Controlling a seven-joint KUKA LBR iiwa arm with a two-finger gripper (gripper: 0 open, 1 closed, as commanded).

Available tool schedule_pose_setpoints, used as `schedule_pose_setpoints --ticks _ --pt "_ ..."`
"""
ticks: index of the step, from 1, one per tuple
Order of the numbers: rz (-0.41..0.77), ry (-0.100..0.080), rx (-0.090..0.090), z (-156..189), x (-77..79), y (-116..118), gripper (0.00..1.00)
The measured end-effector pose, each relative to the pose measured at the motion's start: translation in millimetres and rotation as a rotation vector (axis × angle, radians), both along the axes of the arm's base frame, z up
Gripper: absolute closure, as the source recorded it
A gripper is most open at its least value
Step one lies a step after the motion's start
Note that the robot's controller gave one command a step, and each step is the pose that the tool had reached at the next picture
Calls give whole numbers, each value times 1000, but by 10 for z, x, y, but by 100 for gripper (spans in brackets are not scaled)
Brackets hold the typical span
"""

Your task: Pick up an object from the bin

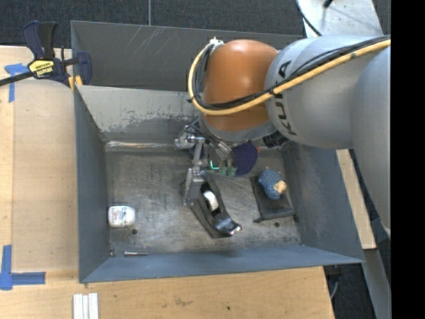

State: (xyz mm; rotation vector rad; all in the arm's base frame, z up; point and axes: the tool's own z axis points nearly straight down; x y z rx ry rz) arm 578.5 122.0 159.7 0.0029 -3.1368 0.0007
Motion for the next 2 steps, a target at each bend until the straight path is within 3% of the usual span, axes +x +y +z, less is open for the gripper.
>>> schedule_pose_setpoints --ticks 1,2 --pt "35 2 2 -720 -83 -573 0" --pt "102 -24 6 -857 -487 -993 0"
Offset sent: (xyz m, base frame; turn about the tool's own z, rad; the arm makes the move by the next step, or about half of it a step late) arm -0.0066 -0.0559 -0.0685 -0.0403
